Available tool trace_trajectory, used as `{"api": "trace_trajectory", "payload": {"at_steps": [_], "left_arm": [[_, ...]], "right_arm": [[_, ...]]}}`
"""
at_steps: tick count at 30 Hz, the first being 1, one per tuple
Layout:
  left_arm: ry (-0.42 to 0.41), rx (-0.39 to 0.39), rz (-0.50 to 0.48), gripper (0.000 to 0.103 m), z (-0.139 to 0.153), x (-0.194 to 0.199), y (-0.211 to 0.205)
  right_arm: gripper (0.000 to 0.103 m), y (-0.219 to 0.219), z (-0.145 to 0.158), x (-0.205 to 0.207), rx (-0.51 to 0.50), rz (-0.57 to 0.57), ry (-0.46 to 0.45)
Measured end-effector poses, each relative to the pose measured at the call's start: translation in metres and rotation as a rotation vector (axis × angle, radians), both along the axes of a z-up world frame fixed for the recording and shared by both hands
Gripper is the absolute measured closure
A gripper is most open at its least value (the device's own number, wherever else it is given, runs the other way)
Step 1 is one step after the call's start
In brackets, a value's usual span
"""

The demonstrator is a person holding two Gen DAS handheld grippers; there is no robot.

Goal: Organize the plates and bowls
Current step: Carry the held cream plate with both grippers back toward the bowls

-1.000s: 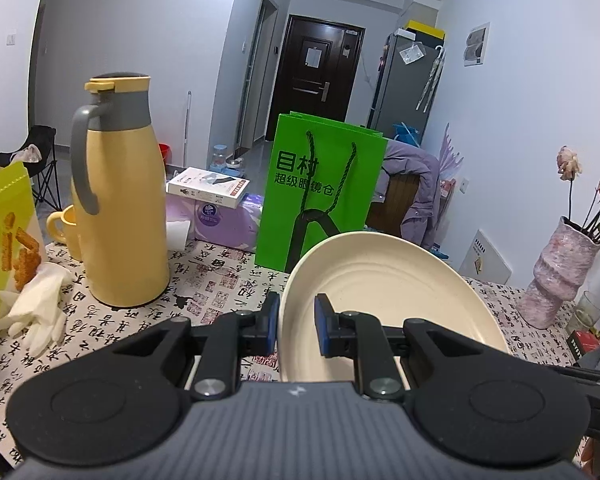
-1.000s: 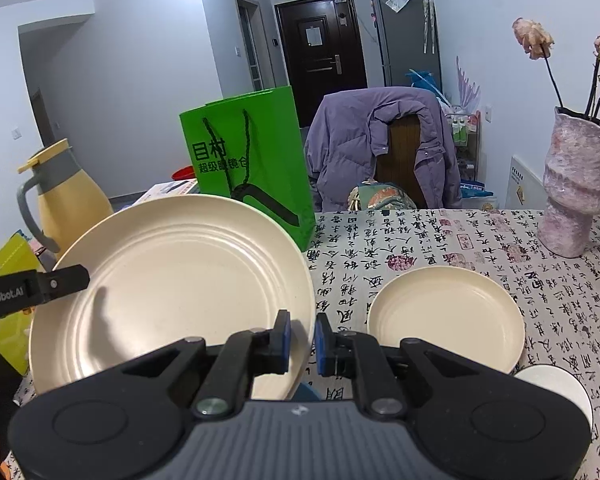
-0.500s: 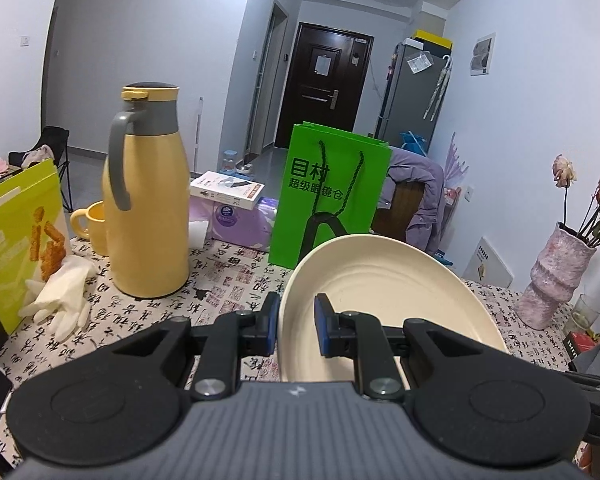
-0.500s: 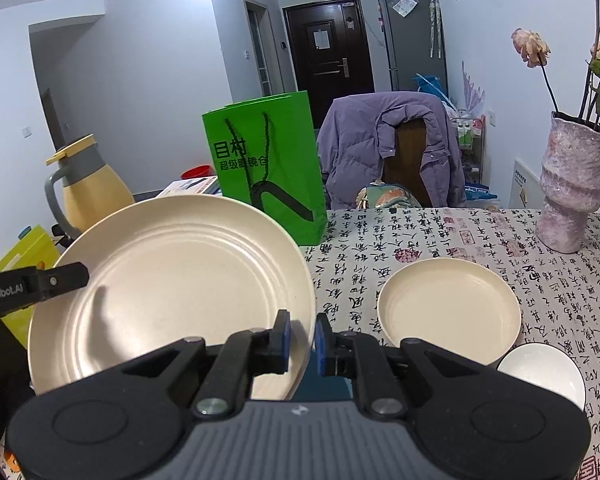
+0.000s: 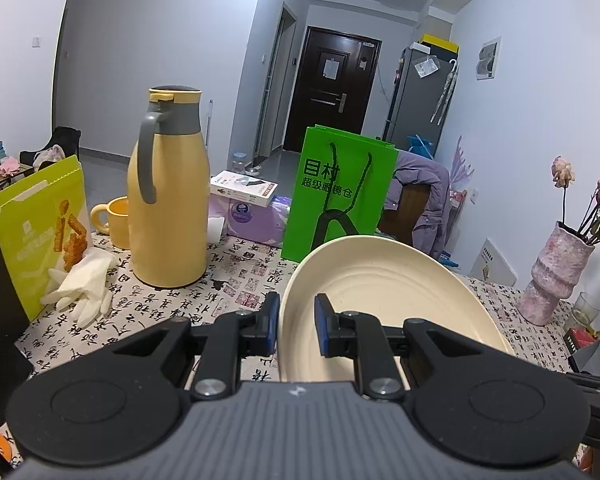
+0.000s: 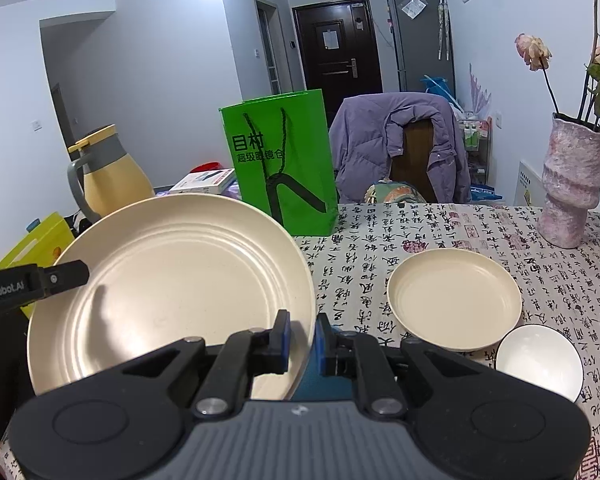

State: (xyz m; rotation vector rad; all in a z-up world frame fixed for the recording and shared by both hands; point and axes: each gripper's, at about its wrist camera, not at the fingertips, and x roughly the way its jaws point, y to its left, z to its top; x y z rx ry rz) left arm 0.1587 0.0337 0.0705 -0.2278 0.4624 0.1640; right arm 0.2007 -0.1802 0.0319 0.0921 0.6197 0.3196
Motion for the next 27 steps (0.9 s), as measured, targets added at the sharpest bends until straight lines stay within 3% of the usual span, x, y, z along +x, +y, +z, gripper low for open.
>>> {"api": "trace_trajectory", "payload": {"at_steps": [27], "left_arm": [[-0.030, 0.028, -0.005, 0.085, 0.003, -0.064, -0.021]], "right_arm": [[0.090, -0.018, -0.001, -0.064, 0.016, -0.003, -0.028]]}}
